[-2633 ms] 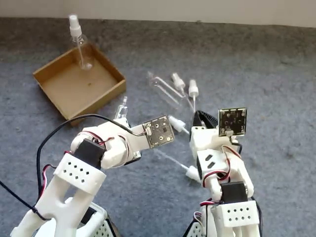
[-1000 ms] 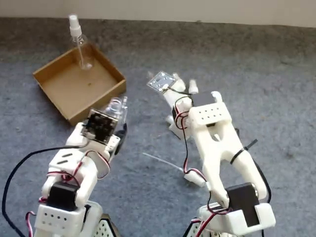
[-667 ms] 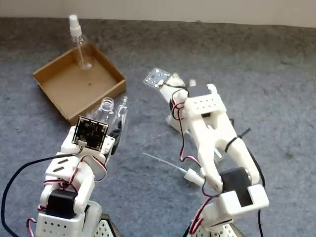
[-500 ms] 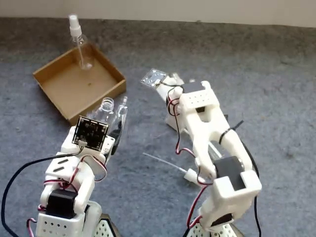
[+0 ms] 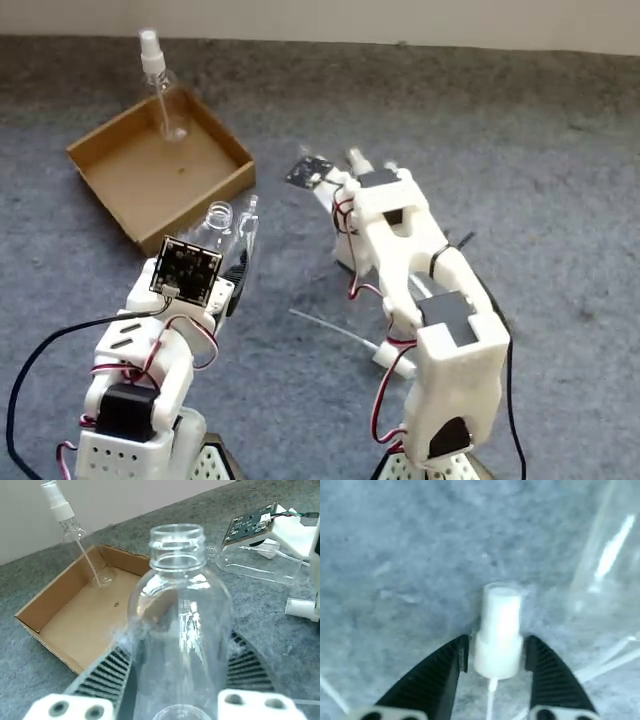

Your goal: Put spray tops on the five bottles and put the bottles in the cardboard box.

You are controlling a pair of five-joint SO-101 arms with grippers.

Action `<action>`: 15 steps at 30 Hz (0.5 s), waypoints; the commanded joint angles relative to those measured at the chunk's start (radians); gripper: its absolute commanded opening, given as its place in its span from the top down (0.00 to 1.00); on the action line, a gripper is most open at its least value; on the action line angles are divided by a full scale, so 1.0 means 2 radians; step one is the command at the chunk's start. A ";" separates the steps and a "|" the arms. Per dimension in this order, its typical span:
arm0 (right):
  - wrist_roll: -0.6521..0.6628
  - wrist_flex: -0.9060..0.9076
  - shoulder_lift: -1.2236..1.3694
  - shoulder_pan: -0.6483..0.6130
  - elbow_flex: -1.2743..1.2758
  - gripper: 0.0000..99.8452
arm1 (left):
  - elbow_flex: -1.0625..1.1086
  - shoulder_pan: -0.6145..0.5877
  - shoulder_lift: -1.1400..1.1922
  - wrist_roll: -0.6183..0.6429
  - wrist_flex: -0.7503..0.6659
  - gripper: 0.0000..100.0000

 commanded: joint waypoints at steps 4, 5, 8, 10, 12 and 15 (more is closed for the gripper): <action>0.002 0.048 -0.004 -0.005 -0.076 0.99 | -0.003 -0.004 -0.006 0.006 -0.014 0.94; 0.002 0.066 -0.004 -0.005 -0.091 0.99 | -0.002 -0.004 -0.006 0.007 -0.018 0.94; -0.038 0.115 -0.004 -0.004 -0.150 0.99 | 0.006 0.016 -0.006 0.007 -0.032 0.94; -0.068 0.143 -0.004 0.001 -0.194 0.99 | 0.014 0.037 -0.006 0.007 -0.035 0.94; -0.091 0.171 -0.004 0.006 -0.234 0.99 | 0.016 0.051 -0.006 0.007 -0.035 0.94; -0.113 0.227 -0.005 0.015 -0.295 0.99 | 0.016 0.064 -0.006 0.007 -0.035 0.94</action>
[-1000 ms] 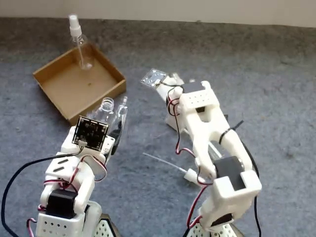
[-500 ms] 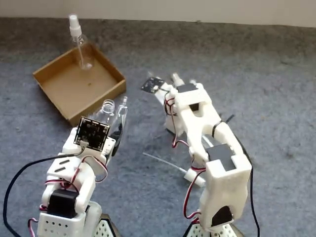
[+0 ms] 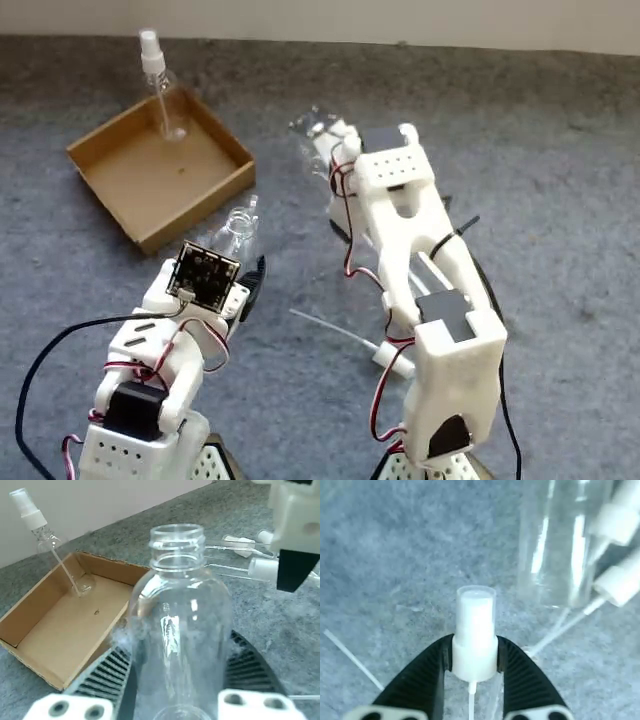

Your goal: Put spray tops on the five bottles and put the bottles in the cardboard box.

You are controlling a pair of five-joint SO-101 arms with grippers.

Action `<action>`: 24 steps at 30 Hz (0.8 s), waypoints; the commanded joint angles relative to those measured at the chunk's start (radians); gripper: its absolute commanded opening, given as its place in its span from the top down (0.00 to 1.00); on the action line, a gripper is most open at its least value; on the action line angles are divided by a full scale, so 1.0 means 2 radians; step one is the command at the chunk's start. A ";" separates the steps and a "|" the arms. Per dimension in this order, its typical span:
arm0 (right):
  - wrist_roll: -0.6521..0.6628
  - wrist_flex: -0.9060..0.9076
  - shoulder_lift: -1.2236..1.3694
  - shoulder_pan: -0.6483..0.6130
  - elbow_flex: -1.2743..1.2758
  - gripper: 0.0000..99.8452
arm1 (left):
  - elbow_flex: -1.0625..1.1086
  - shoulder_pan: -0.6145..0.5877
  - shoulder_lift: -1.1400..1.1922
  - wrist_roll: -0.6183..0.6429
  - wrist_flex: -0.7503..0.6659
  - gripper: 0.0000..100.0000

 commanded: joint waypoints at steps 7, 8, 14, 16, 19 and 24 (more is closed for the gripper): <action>-0.096 0.138 -0.023 0.022 -0.281 0.99 | 0.041 0.049 -0.006 0.006 -0.101 0.94; -0.109 0.138 -0.030 0.026 -0.297 0.99 | 0.053 0.051 -0.006 0.007 -0.121 0.94; -0.160 0.138 -0.112 0.033 -0.298 0.99 | 0.102 0.075 -0.006 0.007 -0.199 0.94; -0.173 0.138 -0.141 0.033 -0.298 0.99 | 0.108 0.087 -0.006 0.007 -0.205 0.94; -0.208 0.138 -0.190 0.033 -0.293 0.99 | 0.121 0.114 -0.006 0.007 -0.216 0.94; -0.233 0.134 -0.294 0.026 -0.216 0.99 | 0.138 0.158 -0.006 0.008 -0.222 0.94</action>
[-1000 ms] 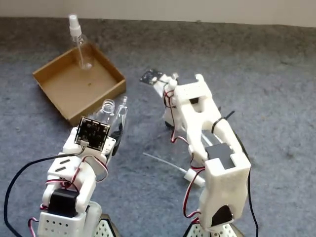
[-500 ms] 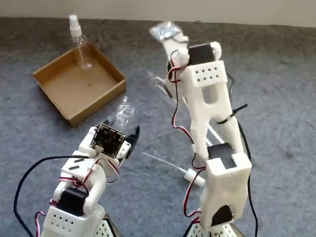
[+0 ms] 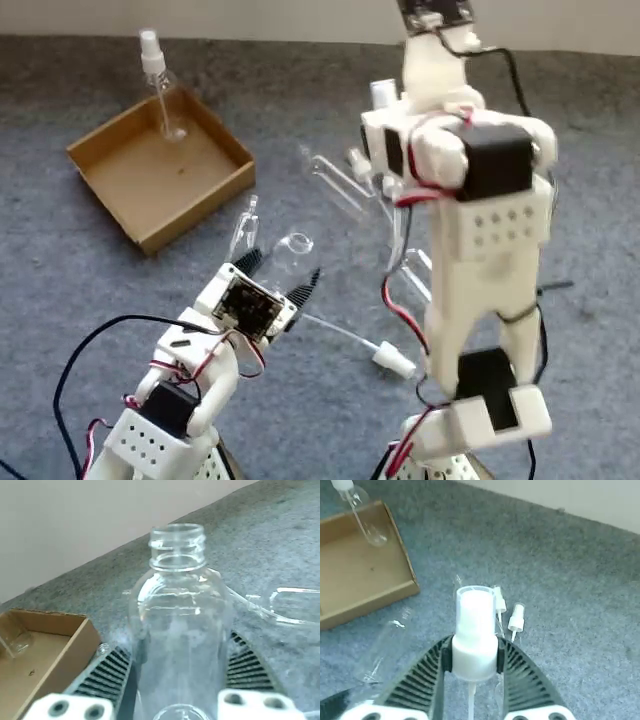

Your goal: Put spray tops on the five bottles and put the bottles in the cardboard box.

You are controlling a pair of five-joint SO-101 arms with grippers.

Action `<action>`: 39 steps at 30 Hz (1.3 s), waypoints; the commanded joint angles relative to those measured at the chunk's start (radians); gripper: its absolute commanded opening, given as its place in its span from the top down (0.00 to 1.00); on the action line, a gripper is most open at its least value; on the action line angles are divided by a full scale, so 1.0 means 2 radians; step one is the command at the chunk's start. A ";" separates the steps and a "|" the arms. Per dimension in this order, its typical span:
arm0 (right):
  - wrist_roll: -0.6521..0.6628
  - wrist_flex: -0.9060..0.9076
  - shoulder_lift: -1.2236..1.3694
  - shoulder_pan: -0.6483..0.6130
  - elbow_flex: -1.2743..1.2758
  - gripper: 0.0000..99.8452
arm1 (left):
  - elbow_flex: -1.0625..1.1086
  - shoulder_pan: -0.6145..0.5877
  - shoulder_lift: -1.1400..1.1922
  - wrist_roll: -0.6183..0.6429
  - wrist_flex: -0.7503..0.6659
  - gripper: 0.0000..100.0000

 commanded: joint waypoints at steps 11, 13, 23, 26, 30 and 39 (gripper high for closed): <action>-0.015 -0.037 -0.244 -0.003 0.188 0.99 | 0.005 0.088 -0.006 0.081 -0.017 0.94; -0.015 -0.053 -0.273 -0.003 0.217 0.99 | 0.010 0.089 -0.006 0.082 -0.027 0.94; -0.015 -0.195 -0.439 -0.004 0.406 0.99 | 0.011 0.152 -0.006 0.082 -0.026 0.94; -0.015 -0.242 -0.479 -0.004 0.478 0.99 | 0.012 0.165 -0.006 0.081 -0.025 0.94; -0.015 -0.266 -0.524 -0.024 0.543 0.99 | 0.013 0.168 -0.005 0.082 -0.007 0.94; -0.012 -0.306 -0.554 -0.082 0.550 0.99 | 0.013 0.167 -0.004 0.082 -0.002 0.94</action>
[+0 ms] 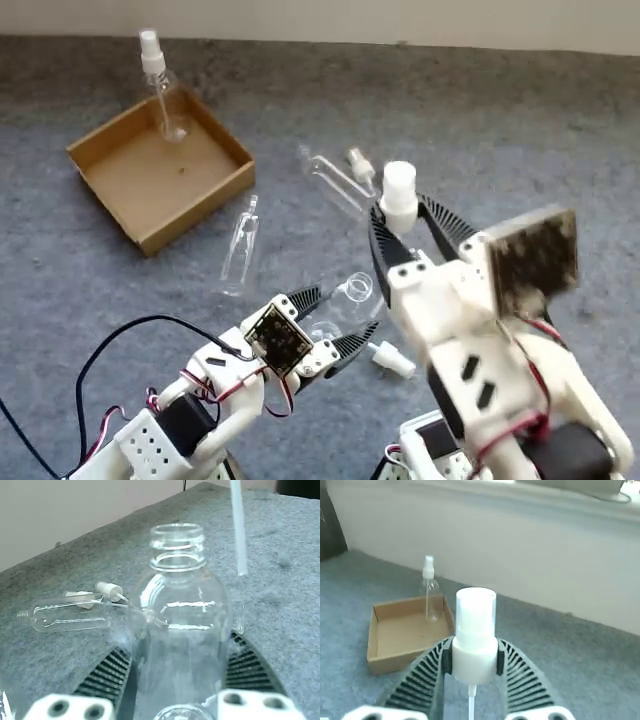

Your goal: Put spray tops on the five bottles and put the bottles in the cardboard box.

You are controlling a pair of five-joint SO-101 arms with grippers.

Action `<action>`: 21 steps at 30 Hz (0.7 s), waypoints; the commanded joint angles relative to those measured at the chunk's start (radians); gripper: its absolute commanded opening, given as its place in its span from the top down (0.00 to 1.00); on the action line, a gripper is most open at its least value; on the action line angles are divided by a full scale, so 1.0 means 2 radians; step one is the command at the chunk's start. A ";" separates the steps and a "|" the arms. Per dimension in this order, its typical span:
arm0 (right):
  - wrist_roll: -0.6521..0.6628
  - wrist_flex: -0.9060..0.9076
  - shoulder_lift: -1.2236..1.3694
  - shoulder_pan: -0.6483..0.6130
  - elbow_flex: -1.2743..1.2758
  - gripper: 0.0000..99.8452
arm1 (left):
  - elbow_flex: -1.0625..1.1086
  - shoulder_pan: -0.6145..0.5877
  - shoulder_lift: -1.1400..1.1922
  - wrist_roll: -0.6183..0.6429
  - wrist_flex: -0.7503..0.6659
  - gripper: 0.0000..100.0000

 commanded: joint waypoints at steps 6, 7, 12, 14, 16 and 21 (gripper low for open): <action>-0.001 -0.084 -0.001 -0.009 -0.003 0.99 | 0.012 0.006 -0.005 0.005 0.001 0.94; -0.001 -0.093 -0.001 -0.009 -0.003 0.99 | 0.012 0.006 -0.005 0.005 0.001 0.94; -0.001 -0.102 0.001 -0.009 0.008 0.99 | 0.012 0.006 -0.005 0.005 0.001 0.94; -0.001 -0.103 -0.002 -0.009 0.022 0.99 | 0.012 0.003 -0.005 0.005 0.001 0.94; -0.001 -0.101 -0.002 -0.009 0.032 0.99 | 0.012 0.003 -0.006 0.005 -0.002 0.94; -0.002 -0.101 -0.002 -0.009 0.062 0.99 | 0.012 0.002 -0.006 0.005 -0.002 0.94</action>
